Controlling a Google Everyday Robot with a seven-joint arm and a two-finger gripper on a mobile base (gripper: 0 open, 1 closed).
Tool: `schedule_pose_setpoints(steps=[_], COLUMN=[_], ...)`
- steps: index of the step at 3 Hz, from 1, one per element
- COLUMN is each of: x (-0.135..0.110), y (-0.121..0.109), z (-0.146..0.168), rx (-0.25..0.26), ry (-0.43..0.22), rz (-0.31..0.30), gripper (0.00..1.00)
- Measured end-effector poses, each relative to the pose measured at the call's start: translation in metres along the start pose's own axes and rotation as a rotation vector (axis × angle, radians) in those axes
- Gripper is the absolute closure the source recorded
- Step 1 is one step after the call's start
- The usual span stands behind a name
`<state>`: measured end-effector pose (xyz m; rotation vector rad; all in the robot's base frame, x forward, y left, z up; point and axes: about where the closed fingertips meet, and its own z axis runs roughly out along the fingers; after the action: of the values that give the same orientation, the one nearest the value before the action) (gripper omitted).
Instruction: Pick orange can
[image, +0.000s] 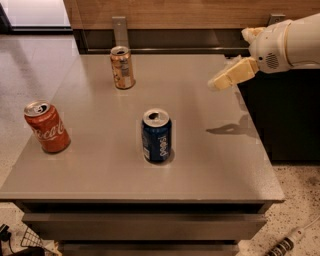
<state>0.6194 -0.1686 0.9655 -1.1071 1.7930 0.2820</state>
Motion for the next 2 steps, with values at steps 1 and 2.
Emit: schedule_pose_setpoints(steps=[1,2], x=[-0.015,-0.035], y=[0.009,0.025], z=[0.038,0.068], rx=[-0.009,-0.045], ry=[-0.171,-0.255], rz=[0.069,0.078], gripper=[0.0,0.0])
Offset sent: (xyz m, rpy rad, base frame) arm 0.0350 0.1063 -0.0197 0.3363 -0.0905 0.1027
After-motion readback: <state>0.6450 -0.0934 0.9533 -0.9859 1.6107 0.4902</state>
